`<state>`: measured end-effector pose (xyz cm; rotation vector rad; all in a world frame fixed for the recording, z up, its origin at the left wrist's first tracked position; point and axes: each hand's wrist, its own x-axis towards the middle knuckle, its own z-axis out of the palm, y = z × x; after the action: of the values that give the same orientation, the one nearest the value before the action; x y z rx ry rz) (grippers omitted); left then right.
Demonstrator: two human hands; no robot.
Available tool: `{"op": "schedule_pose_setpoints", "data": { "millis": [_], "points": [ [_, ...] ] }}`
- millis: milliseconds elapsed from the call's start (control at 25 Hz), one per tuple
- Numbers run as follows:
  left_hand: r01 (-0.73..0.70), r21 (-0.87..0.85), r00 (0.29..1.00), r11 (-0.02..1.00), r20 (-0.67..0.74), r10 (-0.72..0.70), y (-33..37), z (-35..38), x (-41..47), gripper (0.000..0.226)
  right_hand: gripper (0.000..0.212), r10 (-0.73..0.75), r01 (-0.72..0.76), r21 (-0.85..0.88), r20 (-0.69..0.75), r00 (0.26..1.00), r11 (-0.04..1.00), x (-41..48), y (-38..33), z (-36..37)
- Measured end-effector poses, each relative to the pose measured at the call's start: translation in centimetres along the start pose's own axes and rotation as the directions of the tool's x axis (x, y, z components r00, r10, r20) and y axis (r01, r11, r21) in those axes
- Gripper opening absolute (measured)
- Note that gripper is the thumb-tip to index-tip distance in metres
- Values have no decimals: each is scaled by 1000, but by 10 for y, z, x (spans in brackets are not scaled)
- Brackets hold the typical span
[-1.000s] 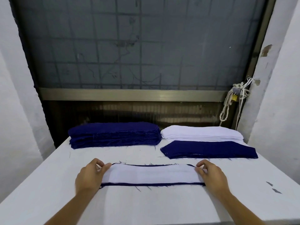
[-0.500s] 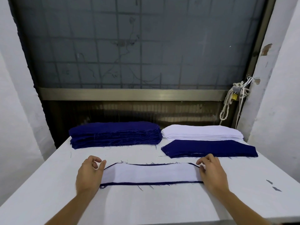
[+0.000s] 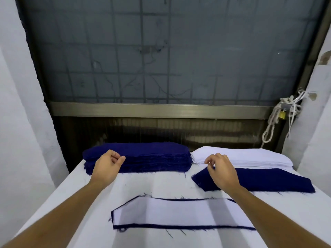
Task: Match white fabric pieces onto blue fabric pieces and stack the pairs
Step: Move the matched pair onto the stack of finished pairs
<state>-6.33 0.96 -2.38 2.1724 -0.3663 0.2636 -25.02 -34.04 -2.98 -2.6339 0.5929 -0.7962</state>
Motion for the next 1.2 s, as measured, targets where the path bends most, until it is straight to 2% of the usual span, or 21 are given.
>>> {"op": "schedule_pose_setpoints", "data": {
  "millis": [240, 400, 520, 640, 800, 880, 1000, 1120, 1200],
  "points": [
    [-13, 226, 999, 974, 42, 3, -11, -6, 71, 26, 12, -48, 45, 29, 100, 994, 999, 64, -38, 41],
    [11, 435, 985, 900, 150, -85, -31, -13, 113, 39, 9, -72, 66, 44, 159, 985, 997, 99, -53, 68],
    [55, 530, 958, 846, 210, -194, -51, -13, 141, 44, 26, -81, 82, 3, 223, 972, 997, 121, -63, 88],
    [83, 467, 951, 880, 227, -211, -65, -10, 155, 41, 37, -86, 98, -30, 275, 958, 995, 132, -70, 106],
    [88, 329, 983, 940, 121, -134, -69, -9, 161, 20, 38, -135, 147, -31, 241, 961, 989, 139, -78, 128],
    [-5, 366, 998, 931, 58, -18, -66, -11, 158, 14, 37, -159, 169, -30, 218, 963, 985, 142, -80, 133],
    [-170, 522, 981, 836, 11, 193, -64, -14, 154, 18, 36, -168, 180, -34, 228, 959, 983, 145, -81, 137],
    [-217, 617, 971, 756, 56, 233, -63, -16, 155, 15, 36, -174, 186, -30, 232, 957, 982, 146, -82, 139],
    [-216, 676, 970, 705, 65, 235, -63, -18, 155, 21, 35, -179, 190, -28, 226, 958, 981, 146, -82, 139]
  ]
}}
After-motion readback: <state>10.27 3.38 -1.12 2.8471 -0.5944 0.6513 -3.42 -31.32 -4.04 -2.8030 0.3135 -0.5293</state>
